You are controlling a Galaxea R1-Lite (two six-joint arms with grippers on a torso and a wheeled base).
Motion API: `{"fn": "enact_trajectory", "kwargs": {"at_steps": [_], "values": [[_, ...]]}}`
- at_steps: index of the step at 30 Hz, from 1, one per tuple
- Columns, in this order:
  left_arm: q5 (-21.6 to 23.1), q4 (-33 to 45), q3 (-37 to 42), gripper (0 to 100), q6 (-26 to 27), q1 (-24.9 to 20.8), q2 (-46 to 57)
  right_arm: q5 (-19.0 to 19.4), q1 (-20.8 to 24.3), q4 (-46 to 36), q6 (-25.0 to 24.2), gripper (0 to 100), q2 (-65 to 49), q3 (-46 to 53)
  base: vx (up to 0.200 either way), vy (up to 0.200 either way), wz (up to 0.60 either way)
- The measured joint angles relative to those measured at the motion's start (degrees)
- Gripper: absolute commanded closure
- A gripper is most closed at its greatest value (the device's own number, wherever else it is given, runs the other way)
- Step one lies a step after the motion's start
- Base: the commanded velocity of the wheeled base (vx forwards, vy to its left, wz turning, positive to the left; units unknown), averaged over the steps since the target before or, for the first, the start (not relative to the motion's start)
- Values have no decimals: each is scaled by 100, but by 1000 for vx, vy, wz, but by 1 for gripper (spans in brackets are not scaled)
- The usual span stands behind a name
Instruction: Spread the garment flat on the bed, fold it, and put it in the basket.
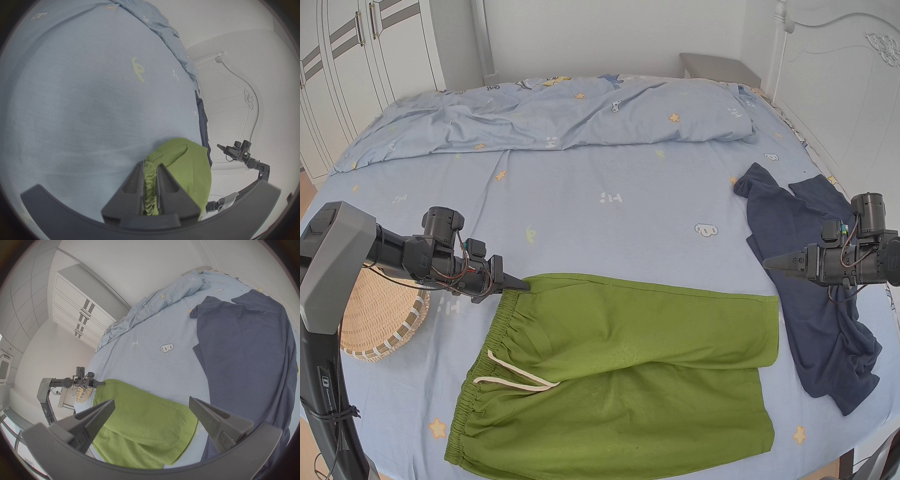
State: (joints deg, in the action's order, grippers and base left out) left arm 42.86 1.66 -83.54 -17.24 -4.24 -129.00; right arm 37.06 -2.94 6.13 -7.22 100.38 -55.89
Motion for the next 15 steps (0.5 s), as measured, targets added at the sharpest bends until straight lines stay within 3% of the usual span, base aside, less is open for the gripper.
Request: {"fn": "enact_trajectory", "kwargs": {"at_steps": [15], "values": [[2,-22,297,100,11,276,246,16,-157,126,5,0,791,-55,0,0,0]]}}
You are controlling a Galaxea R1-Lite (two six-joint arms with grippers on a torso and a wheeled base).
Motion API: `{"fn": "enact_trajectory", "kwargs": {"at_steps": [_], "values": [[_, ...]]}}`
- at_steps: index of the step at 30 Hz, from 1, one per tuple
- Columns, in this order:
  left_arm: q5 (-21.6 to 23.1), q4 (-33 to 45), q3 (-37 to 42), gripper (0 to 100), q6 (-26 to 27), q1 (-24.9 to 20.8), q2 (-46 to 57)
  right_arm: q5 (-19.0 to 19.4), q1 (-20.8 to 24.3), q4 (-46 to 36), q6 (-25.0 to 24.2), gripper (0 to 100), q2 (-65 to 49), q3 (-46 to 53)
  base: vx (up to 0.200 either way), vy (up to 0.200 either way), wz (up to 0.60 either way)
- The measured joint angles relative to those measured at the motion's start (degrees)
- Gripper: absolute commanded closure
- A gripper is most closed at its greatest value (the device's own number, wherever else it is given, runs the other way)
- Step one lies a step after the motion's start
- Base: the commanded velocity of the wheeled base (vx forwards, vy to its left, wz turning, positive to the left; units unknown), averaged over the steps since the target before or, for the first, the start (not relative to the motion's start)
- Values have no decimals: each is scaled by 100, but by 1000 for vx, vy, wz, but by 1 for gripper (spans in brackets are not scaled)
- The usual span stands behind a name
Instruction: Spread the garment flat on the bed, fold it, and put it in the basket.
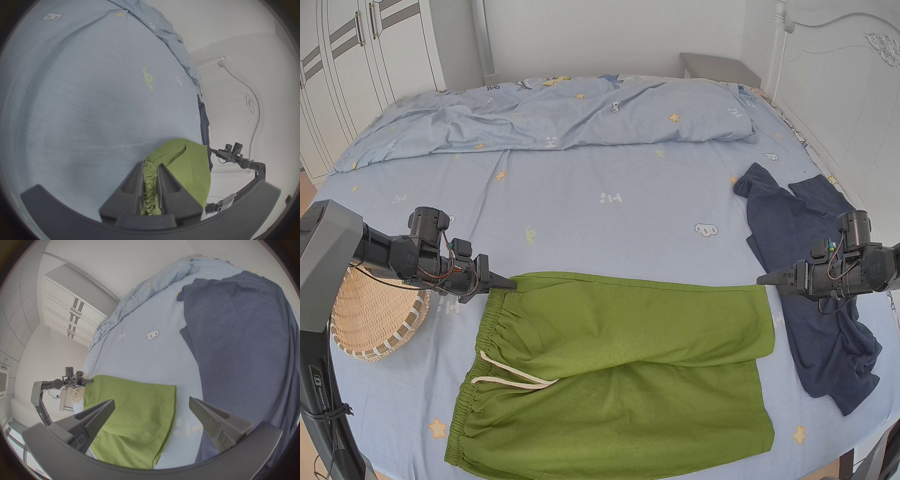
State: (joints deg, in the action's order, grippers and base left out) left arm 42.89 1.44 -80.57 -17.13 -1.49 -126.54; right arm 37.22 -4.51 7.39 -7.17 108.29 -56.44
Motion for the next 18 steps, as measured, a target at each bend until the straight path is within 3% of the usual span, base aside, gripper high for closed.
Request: {"fn": "enact_trajectory", "kwargs": {"at_steps": [18], "values": [[0,-11,59,100,20,-5,79,-5,219,689,-35,0,822,-182,0,0,0]]}}
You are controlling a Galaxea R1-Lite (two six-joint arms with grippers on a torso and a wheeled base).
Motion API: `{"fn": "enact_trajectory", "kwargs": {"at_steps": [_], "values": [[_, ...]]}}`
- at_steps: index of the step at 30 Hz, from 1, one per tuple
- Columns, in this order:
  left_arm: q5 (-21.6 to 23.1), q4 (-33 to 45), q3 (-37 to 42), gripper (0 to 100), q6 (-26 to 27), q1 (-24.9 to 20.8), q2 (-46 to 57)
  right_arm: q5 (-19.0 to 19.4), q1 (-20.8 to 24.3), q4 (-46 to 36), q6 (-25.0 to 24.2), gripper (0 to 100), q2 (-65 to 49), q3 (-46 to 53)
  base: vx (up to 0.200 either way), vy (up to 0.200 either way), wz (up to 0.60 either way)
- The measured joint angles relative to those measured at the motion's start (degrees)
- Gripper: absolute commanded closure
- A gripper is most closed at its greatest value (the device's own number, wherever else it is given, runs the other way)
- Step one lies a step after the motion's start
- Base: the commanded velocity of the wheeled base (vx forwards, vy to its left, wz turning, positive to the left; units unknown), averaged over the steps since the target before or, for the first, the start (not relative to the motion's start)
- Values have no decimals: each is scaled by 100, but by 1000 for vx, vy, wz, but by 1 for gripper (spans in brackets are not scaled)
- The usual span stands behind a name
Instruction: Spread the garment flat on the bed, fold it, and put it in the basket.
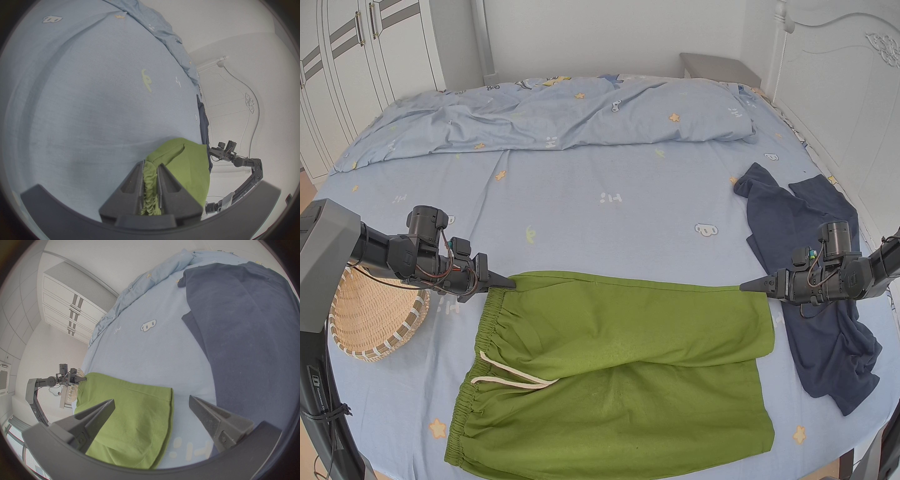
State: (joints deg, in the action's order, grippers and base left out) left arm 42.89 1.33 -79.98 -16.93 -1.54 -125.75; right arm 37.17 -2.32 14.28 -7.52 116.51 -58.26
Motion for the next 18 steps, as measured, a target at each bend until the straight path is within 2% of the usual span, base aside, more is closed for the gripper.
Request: {"fn": "enact_trajectory", "kwargs": {"at_steps": [1,18], "values": [[0,0,0,100,0,5,2,-2,9,48,-22,100,28,-4,0,0,0],[-2,-7,55,100,-6,77,50,-37,30,280,-107,100,174,16,0,0,0]]}}
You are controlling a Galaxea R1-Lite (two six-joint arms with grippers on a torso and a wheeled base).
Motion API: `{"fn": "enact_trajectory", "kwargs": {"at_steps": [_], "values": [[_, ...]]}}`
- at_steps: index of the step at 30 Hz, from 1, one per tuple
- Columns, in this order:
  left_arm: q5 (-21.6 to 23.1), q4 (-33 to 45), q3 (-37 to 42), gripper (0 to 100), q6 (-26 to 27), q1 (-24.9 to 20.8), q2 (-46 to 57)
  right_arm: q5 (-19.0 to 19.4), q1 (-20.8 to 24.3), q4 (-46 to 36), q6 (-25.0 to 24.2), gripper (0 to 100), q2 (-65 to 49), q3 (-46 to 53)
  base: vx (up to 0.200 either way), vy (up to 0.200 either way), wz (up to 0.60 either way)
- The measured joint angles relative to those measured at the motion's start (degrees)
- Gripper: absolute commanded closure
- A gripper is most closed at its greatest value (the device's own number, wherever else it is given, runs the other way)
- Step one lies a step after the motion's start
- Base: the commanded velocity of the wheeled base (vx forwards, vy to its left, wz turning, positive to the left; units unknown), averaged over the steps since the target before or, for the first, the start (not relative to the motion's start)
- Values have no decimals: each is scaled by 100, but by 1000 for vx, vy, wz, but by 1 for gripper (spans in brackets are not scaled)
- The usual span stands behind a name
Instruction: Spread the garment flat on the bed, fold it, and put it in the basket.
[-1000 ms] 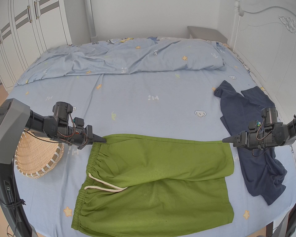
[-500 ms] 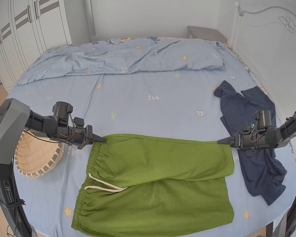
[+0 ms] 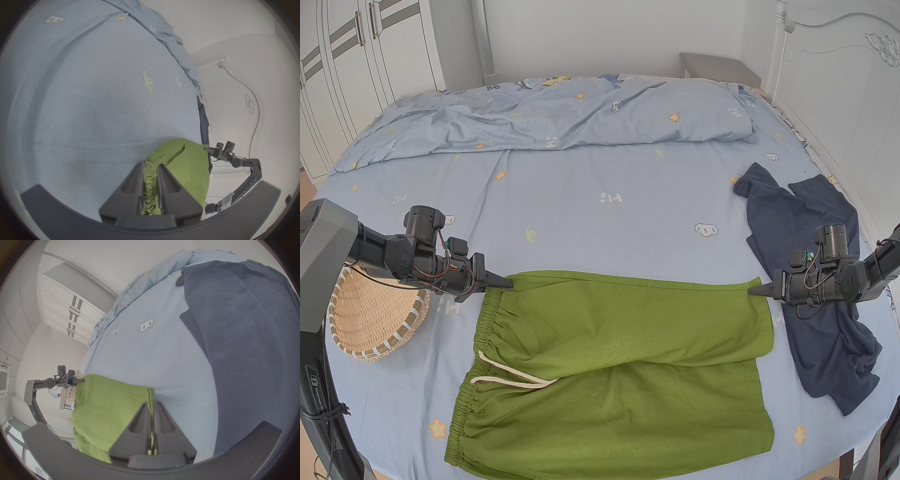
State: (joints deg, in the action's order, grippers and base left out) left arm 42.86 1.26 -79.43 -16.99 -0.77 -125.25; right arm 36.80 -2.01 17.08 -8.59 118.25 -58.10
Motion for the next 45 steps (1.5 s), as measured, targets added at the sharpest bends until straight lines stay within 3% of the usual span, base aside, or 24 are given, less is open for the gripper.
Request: {"fn": "enact_trajectory", "kwargs": {"at_steps": [6,21,45], "values": [[9,-41,162,100,-16,171,260,-112,166,525,-106,100,-207,184,0,0,0],[9,-82,383,100,-30,508,835,-257,738,566,-462,100,-1058,-385,0,0,0],[5,-752,355,100,-27,741,877,-334,801,596,-594,100,345,-2687,0,0,0]]}}
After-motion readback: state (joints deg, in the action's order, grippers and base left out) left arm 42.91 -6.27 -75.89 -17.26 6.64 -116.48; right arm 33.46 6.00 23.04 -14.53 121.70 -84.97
